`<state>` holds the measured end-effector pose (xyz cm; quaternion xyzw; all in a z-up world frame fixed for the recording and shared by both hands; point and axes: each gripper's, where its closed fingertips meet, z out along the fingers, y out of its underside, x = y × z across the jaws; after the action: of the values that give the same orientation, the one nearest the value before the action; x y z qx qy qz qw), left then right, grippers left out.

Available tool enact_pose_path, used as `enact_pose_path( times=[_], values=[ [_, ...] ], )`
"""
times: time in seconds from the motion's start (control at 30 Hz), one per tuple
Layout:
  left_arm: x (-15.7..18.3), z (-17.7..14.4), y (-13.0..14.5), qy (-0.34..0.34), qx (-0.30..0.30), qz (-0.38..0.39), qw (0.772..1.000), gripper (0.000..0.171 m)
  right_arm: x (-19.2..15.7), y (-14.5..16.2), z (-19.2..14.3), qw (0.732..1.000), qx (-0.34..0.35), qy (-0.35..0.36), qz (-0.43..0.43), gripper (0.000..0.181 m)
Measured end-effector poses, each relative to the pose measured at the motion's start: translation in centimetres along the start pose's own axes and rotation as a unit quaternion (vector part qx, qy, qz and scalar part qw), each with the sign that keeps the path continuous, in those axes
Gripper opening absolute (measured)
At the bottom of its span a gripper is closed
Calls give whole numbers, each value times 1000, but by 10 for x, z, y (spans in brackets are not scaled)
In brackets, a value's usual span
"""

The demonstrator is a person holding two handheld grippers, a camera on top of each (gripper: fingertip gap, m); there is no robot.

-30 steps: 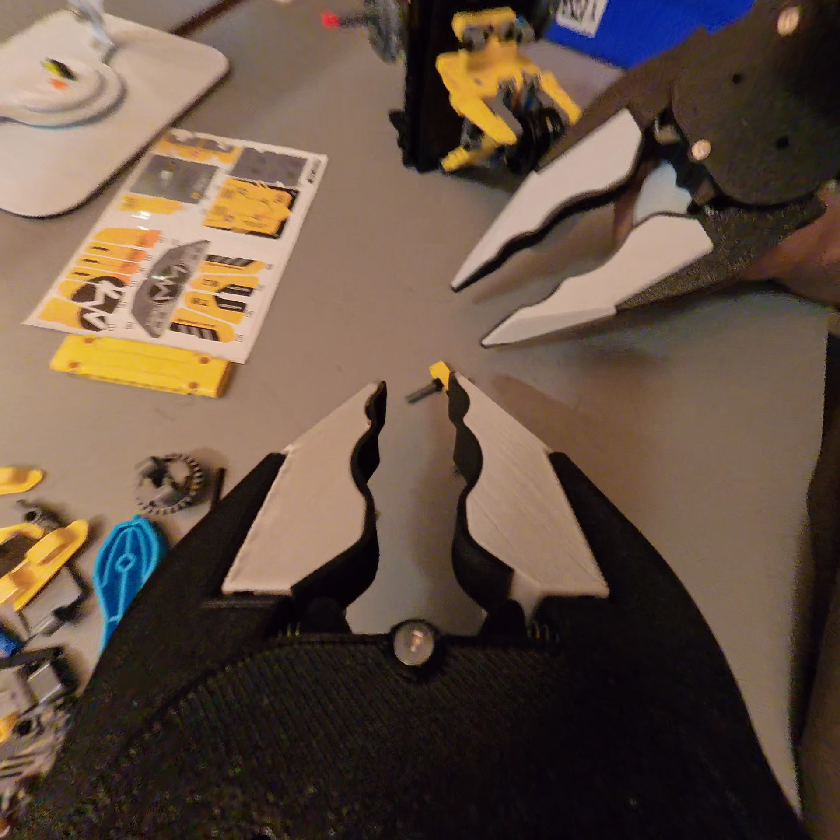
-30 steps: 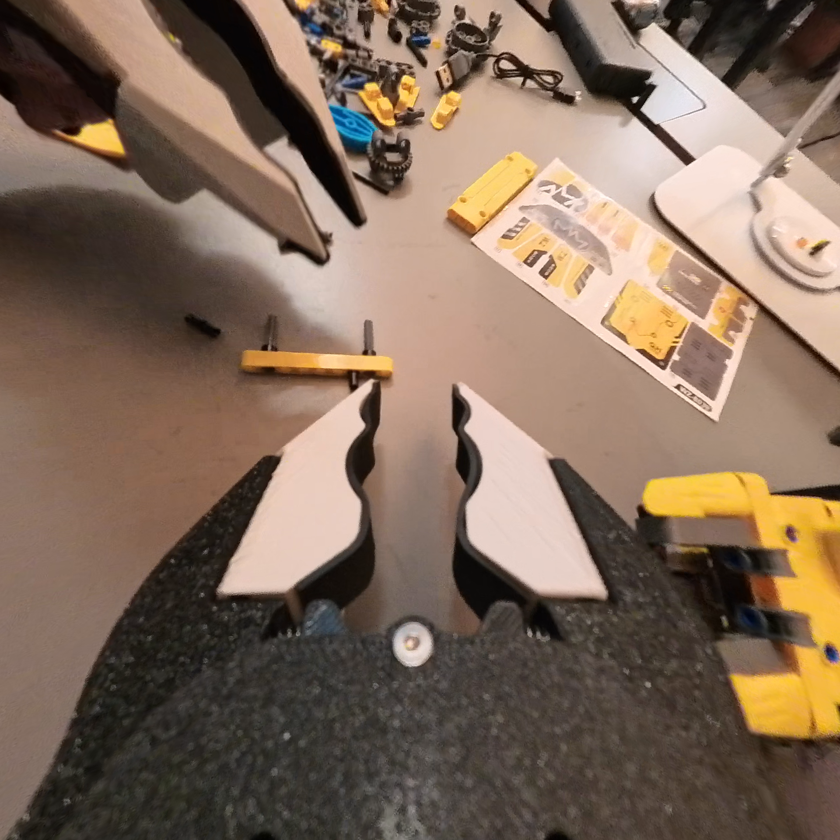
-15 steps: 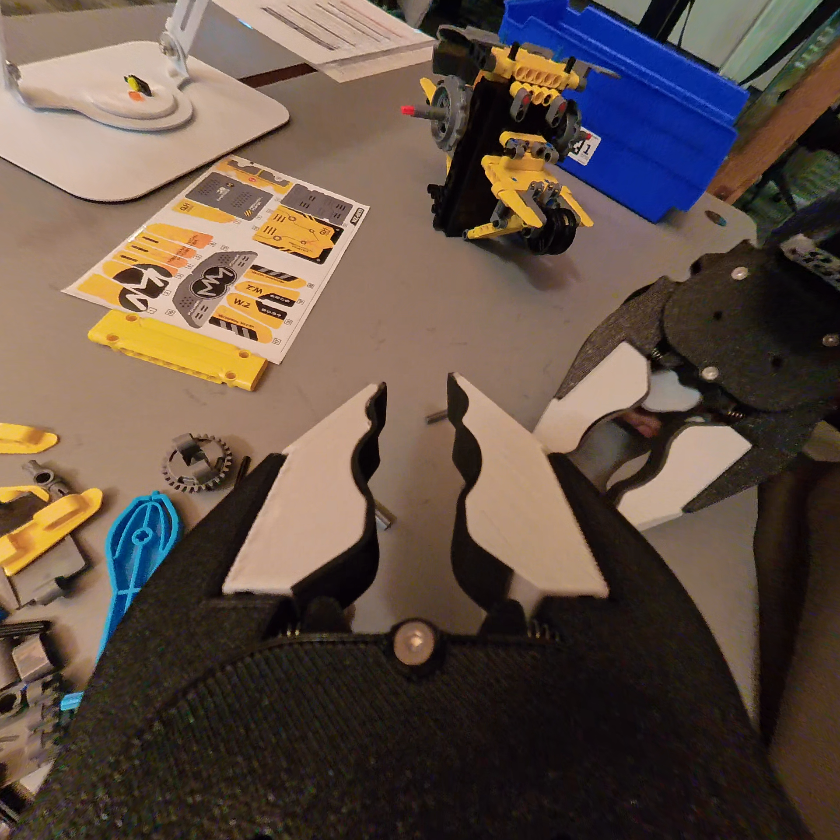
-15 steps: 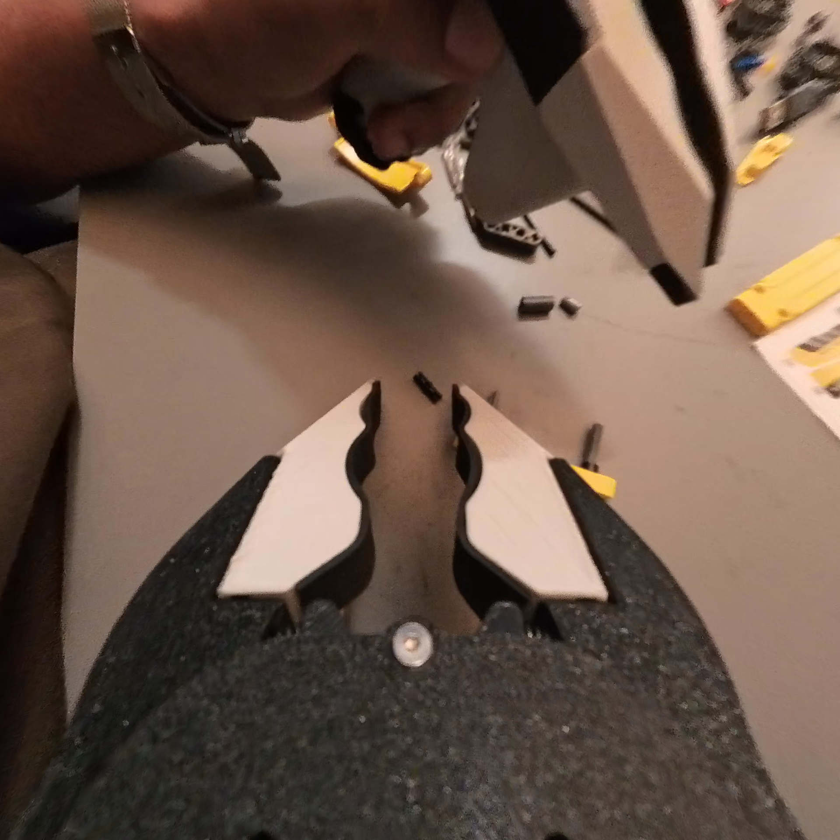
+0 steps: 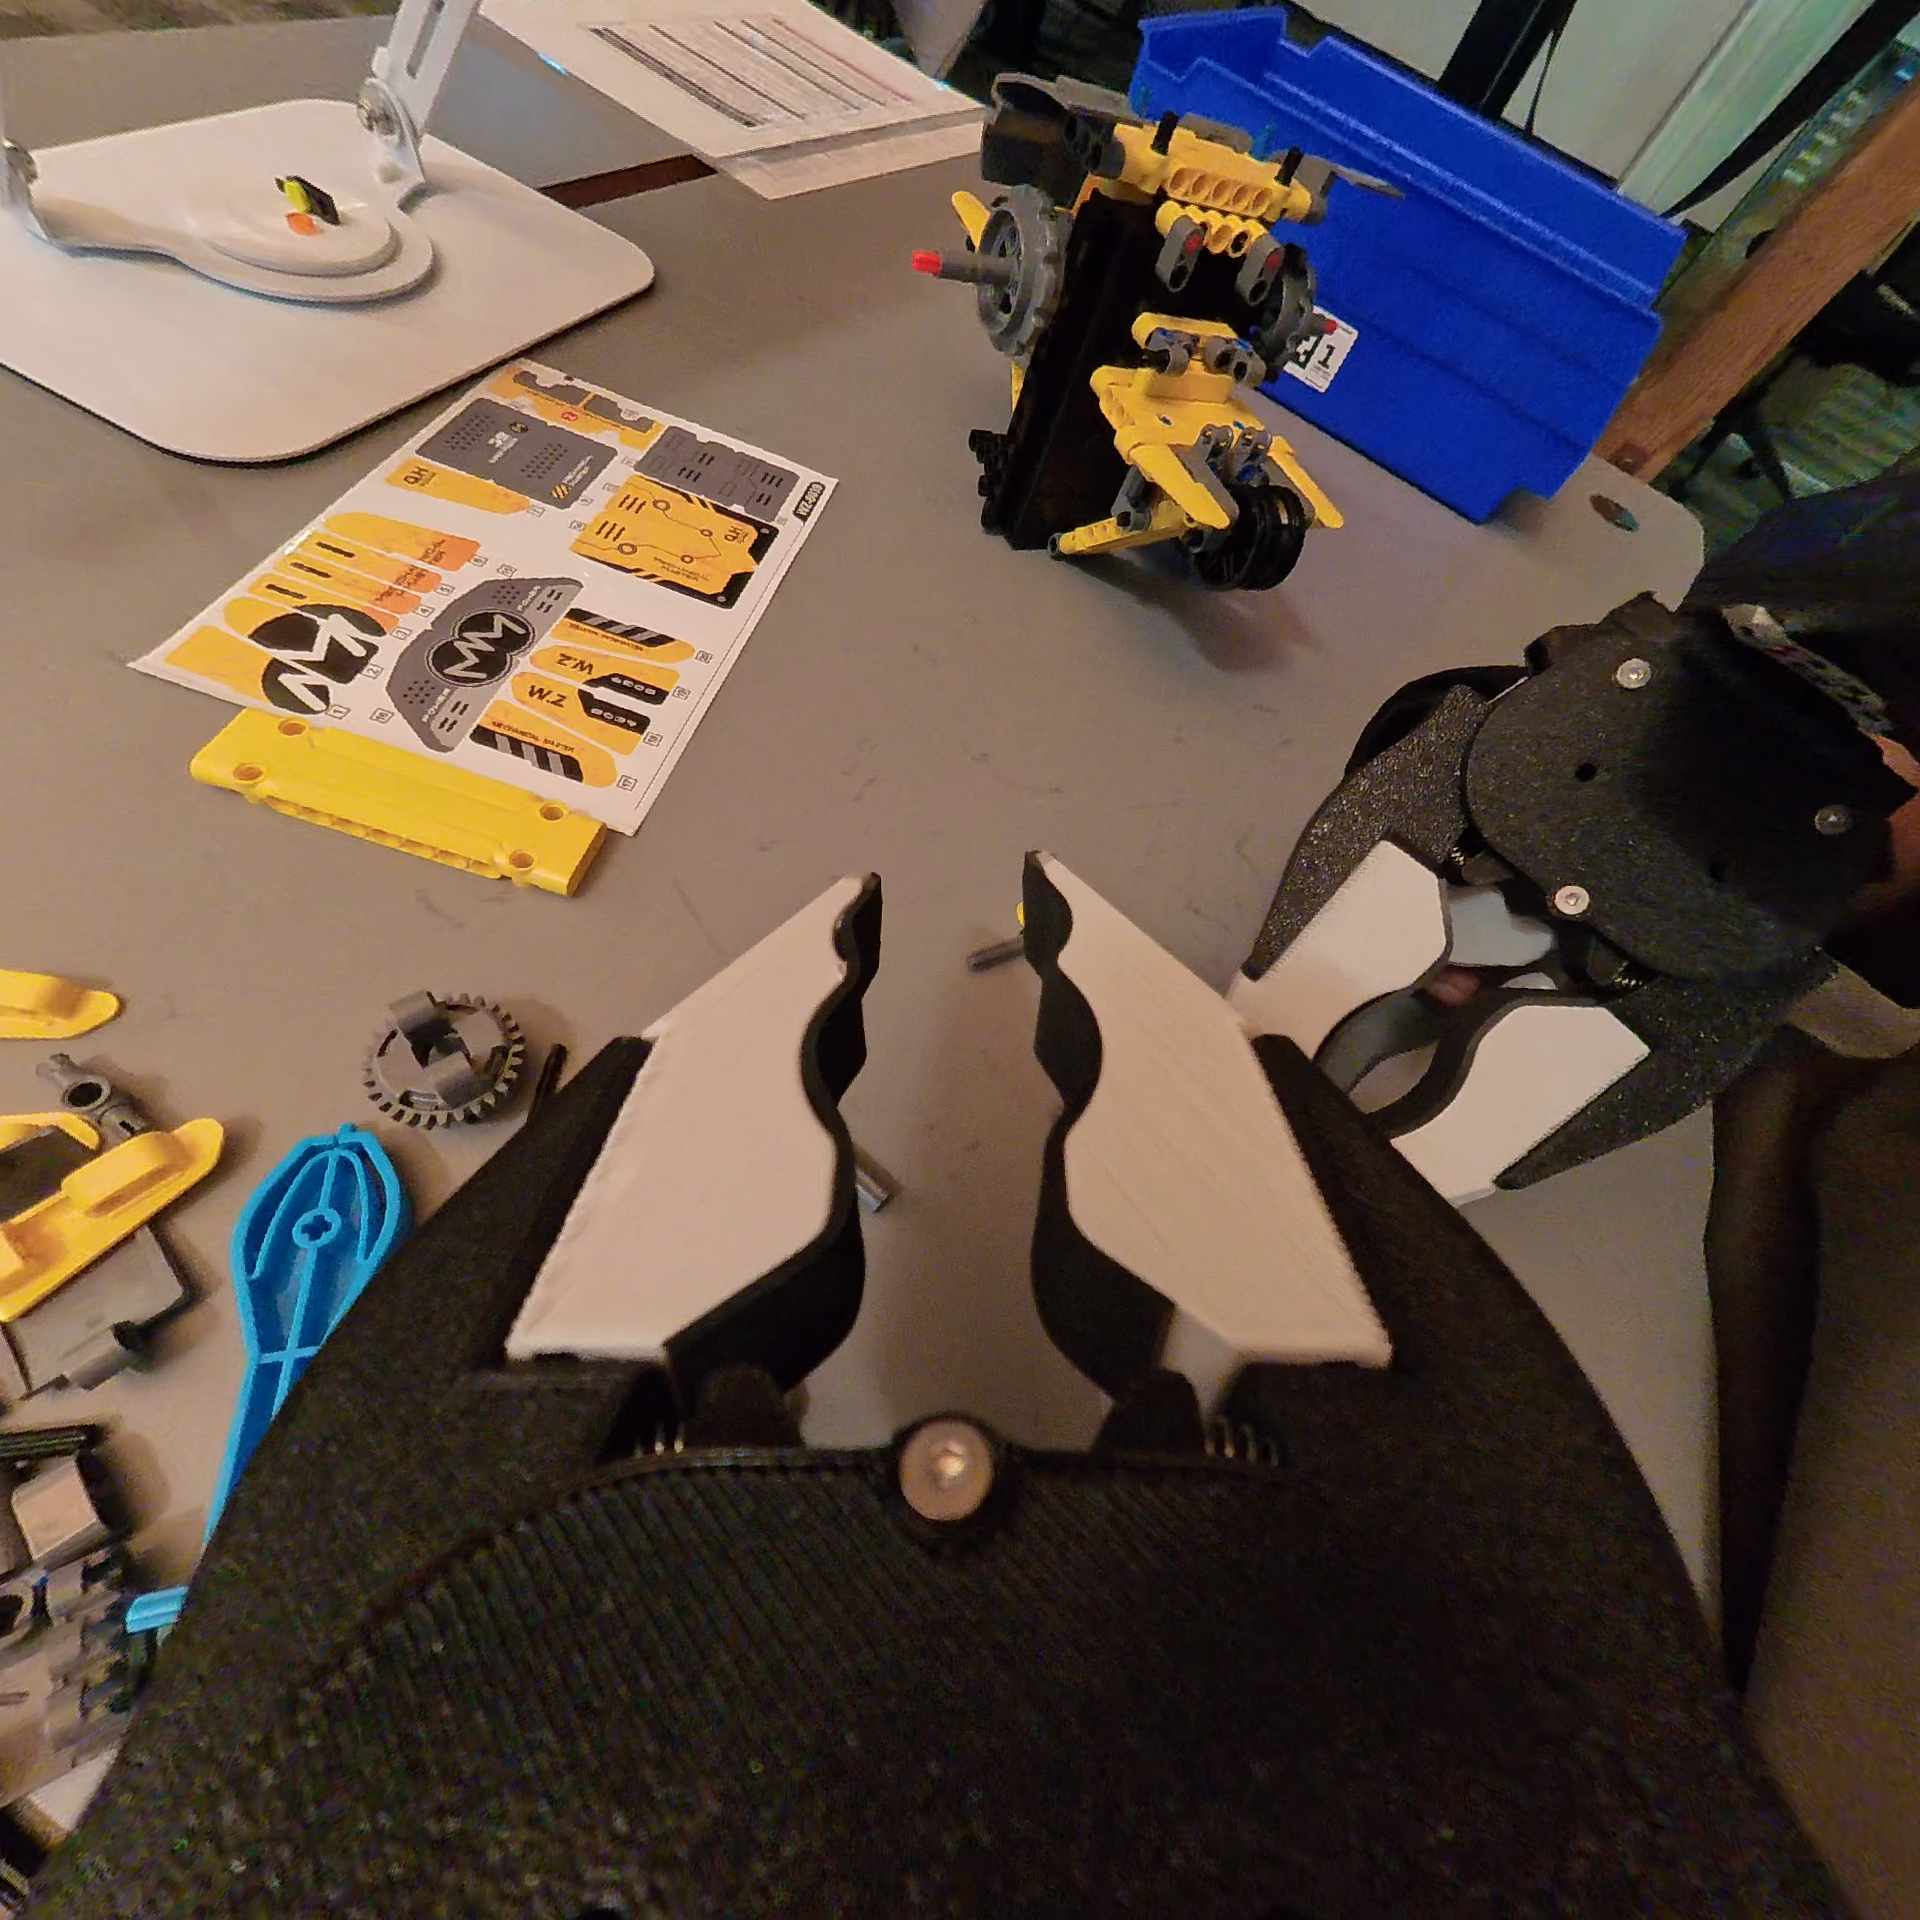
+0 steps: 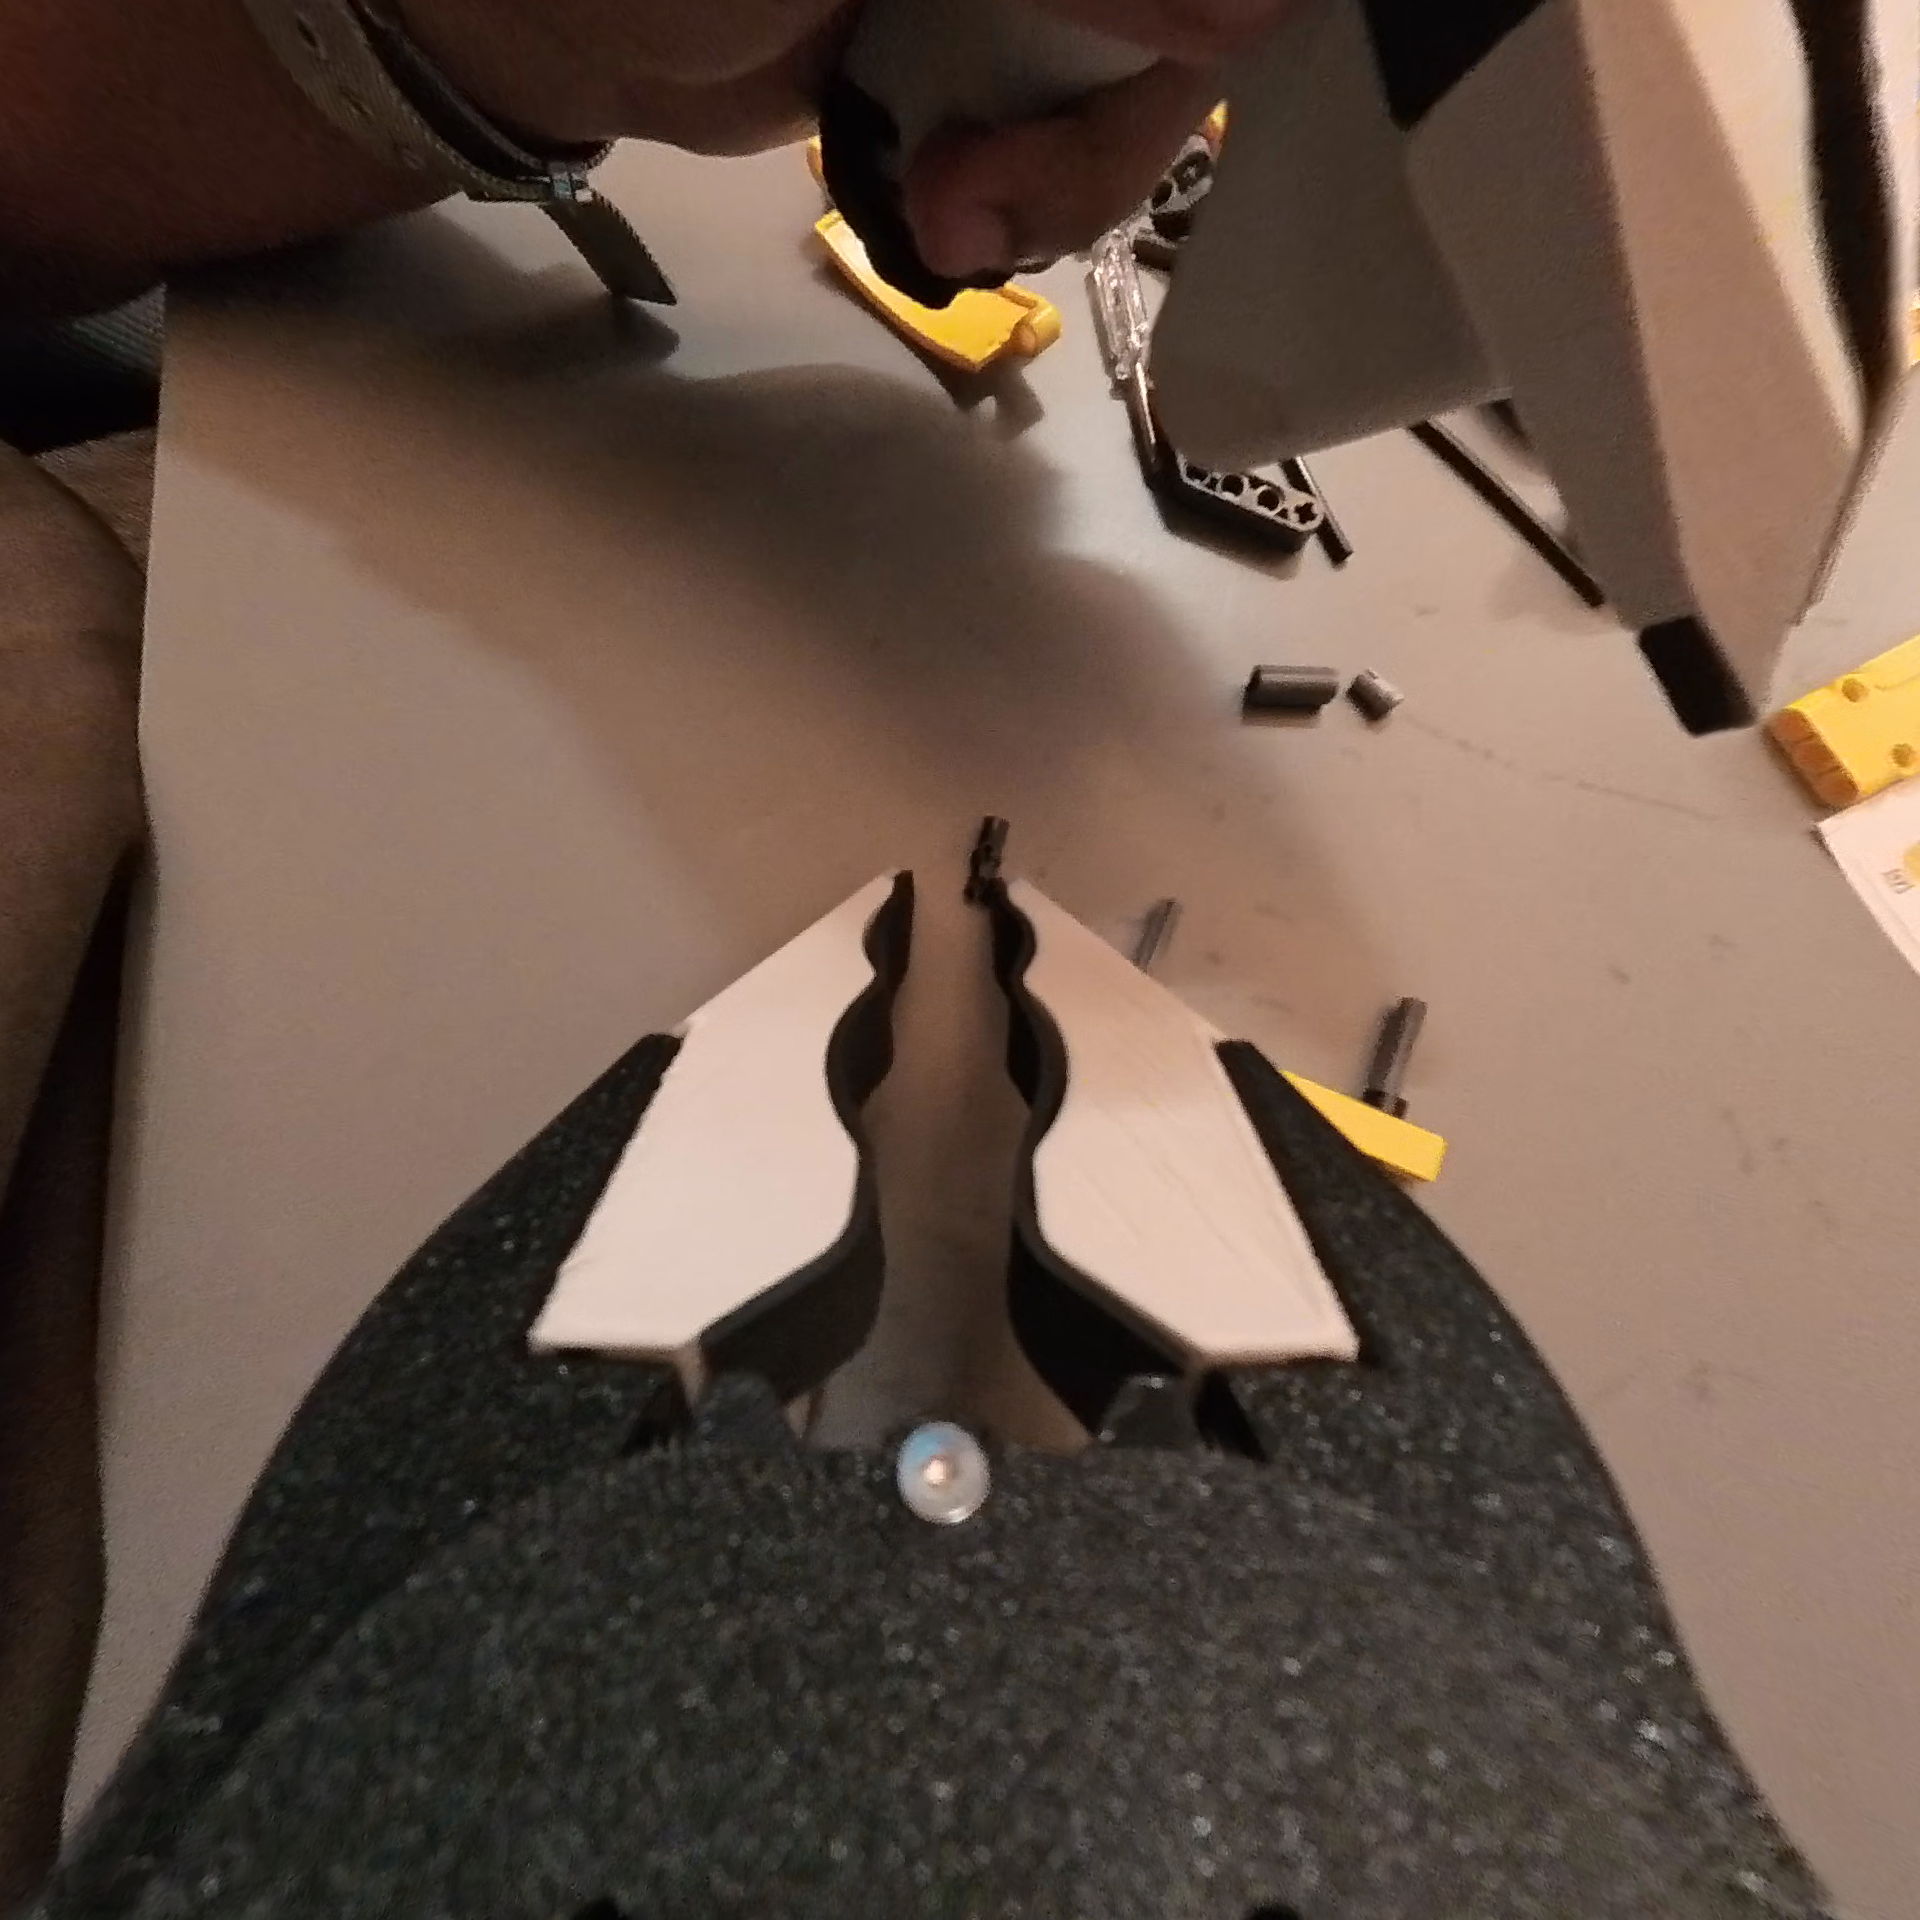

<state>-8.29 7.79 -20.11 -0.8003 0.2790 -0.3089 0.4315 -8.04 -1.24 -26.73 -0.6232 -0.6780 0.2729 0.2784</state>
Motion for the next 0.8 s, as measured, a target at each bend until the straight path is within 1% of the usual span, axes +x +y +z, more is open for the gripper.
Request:
enact_pose_path(
  times=[0.17,0.27,0.3,0.47,0.57,0.67,0.8],
  values=[
    [0,0,0,1,1,-1,1000,27,2,-3,3,1000,3,9,6,16],
    [0,0,-1,-1,1,3,1000,27,4,-4,5,1000,2,18,10,11],
    [1,0,-1,-2,1,4,1000,27,6,-4,5,1000,1,23,9,5],
    [1,-2,-3,-2,5,5,1000,27,8,-5,2,999,10,42,0,4],
    [2,-4,-6,-1,16,2,1000,28,20,-16,-14,996,55,69,7,4],
    [3,-7,-11,13,33,-10,999,30,37,-25,-37,989,111,92,36,4],
    [8,-8,-14,43,48,-29,997,33,50,-31,-63,977,179,84,85,4]
  ],
)
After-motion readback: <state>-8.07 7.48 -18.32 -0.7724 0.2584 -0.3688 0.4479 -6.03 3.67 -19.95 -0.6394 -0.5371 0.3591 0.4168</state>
